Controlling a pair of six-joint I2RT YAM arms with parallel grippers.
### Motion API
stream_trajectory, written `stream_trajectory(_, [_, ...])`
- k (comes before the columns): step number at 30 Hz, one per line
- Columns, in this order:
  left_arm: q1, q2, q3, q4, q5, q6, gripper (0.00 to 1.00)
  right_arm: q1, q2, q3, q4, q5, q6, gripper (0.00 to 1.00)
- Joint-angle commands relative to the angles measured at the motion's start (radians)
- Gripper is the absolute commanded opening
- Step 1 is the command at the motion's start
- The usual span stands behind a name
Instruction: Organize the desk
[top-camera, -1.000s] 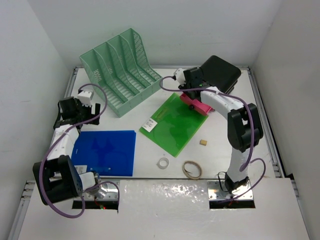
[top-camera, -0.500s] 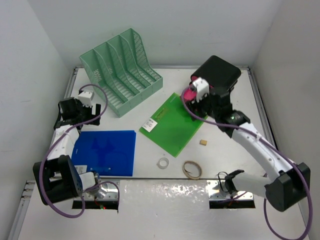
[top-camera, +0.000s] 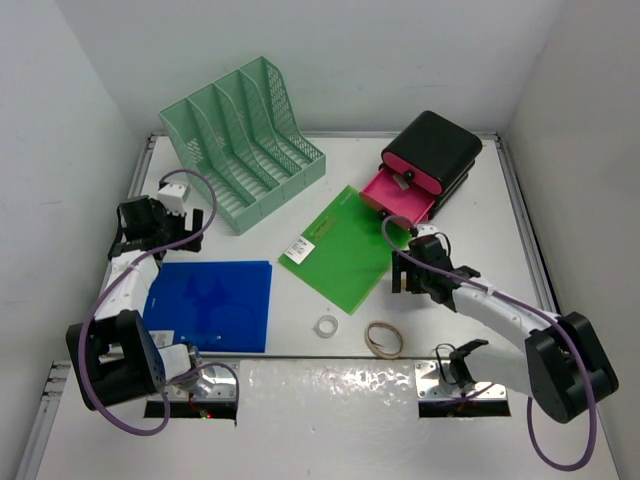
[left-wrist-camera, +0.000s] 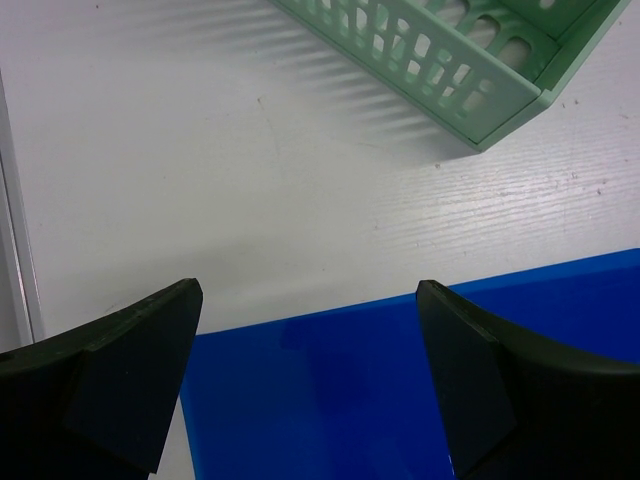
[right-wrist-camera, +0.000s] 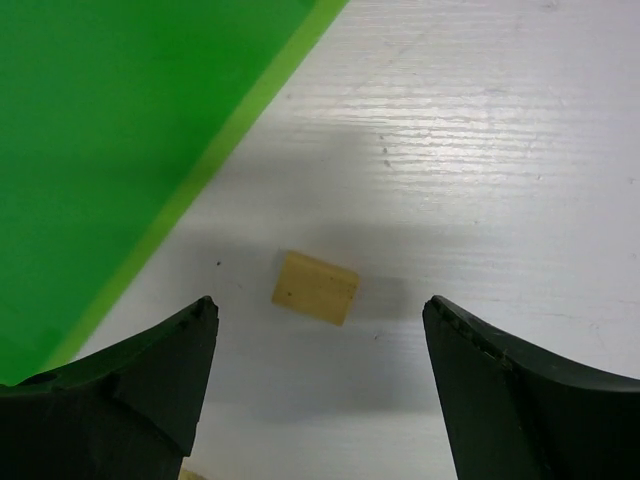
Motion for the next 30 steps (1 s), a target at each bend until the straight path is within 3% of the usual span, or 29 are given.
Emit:
stream_trajectory(1, [-0.005, -0.011, -0.004, 0.035, 0.018, 0.005, 0.87, 0.006, 0.018, -0.017, 0.118, 0.099, 0.156, 0.80])
stream_trajectory(6, [-0.006, -0.009, -0.004, 0.038, 0.016, 0.009, 0.87, 0.007, 0.070, -0.024, 0.108, 0.123, 0.209, 0.74])
stream_trajectory(15, [-0.005, 0.002, -0.009, 0.047, 0.016, 0.009, 0.87, 0.066, 0.091, -0.034, 0.092, 0.132, 0.230, 0.55])
stream_trajectory(16, [-0.005, 0.002, -0.009, 0.047, 0.014, 0.009, 0.87, 0.066, 0.099, -0.040, 0.094, 0.139, 0.230, 0.49])
stream_trajectory(17, [-0.005, 0.002, -0.008, 0.046, 0.014, 0.009, 0.87, 0.066, 0.101, -0.041, 0.100, 0.144, 0.230, 0.30])
stream_trajectory(20, [-0.005, 0.002, -0.008, 0.043, 0.017, 0.009, 0.87, 0.066, 0.090, -0.038, 0.105, 0.144, 0.225, 0.06])
stream_trajectory(21, [-0.005, 0.000, -0.008, 0.044, 0.018, 0.011, 0.87, 0.067, 0.081, -0.035, 0.091, 0.152, 0.219, 0.02])
stream_trajectory(26, [-0.006, 0.002, -0.012, 0.047, 0.017, 0.011, 0.87, 0.067, -0.031, 0.023, 0.080, 0.120, 0.088, 0.00])
stream_trajectory(30, [-0.005, 0.003, -0.012, 0.049, 0.018, 0.009, 0.87, 0.098, -0.066, 0.167, 0.103, -0.113, -0.020, 0.00])
